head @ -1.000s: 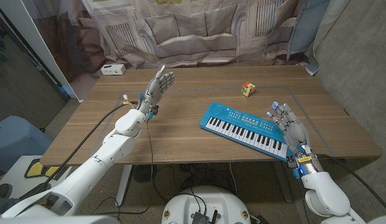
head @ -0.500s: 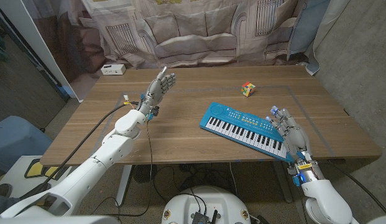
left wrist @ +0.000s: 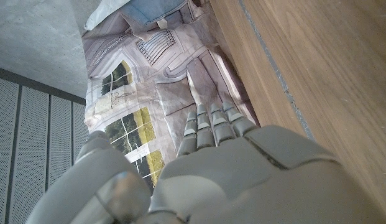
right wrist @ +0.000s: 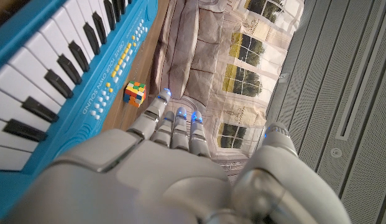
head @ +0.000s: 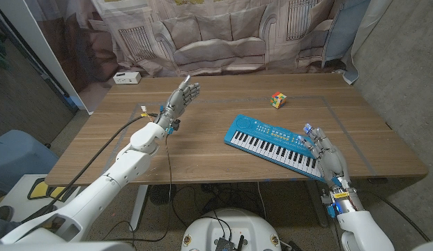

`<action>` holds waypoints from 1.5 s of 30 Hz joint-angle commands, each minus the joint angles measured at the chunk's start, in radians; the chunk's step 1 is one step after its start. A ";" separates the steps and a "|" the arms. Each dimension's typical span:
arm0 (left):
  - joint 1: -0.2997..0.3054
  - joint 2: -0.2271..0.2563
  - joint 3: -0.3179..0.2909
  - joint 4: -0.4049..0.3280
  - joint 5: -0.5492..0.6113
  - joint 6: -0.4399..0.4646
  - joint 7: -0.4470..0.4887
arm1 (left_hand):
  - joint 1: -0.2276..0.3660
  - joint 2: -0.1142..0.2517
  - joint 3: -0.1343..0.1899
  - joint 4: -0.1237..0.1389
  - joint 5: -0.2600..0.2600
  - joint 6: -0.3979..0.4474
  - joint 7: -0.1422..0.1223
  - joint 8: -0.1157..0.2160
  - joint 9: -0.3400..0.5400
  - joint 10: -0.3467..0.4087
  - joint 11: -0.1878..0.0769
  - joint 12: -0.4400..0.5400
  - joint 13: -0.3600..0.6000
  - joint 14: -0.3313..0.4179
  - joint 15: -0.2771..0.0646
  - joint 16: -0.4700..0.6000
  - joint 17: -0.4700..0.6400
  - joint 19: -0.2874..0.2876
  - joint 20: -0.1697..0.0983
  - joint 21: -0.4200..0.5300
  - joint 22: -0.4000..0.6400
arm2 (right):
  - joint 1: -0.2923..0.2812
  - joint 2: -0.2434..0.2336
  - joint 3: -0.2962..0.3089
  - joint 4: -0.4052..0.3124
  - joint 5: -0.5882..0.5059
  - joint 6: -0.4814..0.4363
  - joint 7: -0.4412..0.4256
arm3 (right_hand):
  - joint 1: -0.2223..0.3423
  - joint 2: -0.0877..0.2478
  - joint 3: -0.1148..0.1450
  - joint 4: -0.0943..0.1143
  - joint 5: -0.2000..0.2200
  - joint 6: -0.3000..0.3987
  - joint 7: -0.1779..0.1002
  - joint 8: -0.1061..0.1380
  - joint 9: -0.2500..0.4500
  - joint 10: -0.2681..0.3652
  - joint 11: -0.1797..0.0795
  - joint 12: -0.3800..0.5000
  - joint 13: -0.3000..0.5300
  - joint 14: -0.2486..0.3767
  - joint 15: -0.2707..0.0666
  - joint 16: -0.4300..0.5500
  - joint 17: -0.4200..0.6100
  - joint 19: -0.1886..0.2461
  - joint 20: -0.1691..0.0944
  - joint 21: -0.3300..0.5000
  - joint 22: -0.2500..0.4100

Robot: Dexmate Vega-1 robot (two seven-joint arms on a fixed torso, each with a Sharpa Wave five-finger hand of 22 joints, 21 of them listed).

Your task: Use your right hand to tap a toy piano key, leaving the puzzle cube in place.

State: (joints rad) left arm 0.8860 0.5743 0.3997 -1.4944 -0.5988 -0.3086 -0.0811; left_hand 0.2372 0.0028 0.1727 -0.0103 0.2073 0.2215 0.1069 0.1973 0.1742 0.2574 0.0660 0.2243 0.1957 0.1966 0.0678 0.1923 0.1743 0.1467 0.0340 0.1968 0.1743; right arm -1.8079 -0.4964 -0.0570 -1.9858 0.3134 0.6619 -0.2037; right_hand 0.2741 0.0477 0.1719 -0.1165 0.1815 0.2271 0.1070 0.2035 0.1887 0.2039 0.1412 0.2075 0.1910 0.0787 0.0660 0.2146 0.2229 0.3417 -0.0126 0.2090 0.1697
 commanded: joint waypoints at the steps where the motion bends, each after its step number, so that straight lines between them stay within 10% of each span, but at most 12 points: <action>1: -0.002 0.003 0.001 0.008 0.000 -0.011 -0.012 | 0.007 0.009 0.005 -0.005 -0.004 0.014 0.001 -0.004 0.006 0.012 -0.003 -0.002 0.001 0.011 0.000 -0.001 0.004 -0.002 0.008 -0.001 0.002 | -0.038 0.032 0.003 -0.005 -0.054 0.027 -0.021 | 0.001 0.010 0.002 -0.003 0.004 0.007 0.002 0.002 0.001 0.012 -0.001 0.003 0.002 0.008 0.003 0.006 0.002 0.006 0.000 -0.004 0.002; 45: -0.013 0.019 -0.010 0.022 -0.004 -0.034 -0.047 | 0.017 0.026 0.011 -0.012 -0.007 0.022 0.000 -0.004 0.006 0.022 -0.003 -0.002 0.002 0.019 -0.002 -0.002 0.004 -0.004 0.012 -0.002 0.002 | -0.121 0.139 0.054 -0.087 -0.384 -0.084 -0.181 | 0.003 0.011 -0.001 -0.006 0.004 0.032 -0.030 0.006 0.002 0.029 -0.015 0.004 0.003 0.021 -0.005 0.007 0.000 0.019 -0.002 -0.006 0.002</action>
State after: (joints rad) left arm 0.8744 0.5840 0.3906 -1.4633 -0.6061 -0.3465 -0.1242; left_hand 0.2530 0.0186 0.1801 -0.0171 0.2034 0.2323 0.1071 0.1973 0.1742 0.2717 0.0624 0.2243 0.1957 0.2055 0.0660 0.1923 0.1743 0.1414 0.0392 0.1957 0.1743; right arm -1.9181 -0.3802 -0.0107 -2.0553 0.0100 0.6086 -0.3423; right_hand 0.2741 0.0477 0.1720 -0.1164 0.1815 0.2502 0.0838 0.2035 0.1884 0.2253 0.1268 0.2075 0.1910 0.0913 0.0643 0.2146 0.2231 0.3488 -0.0160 0.2034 0.1697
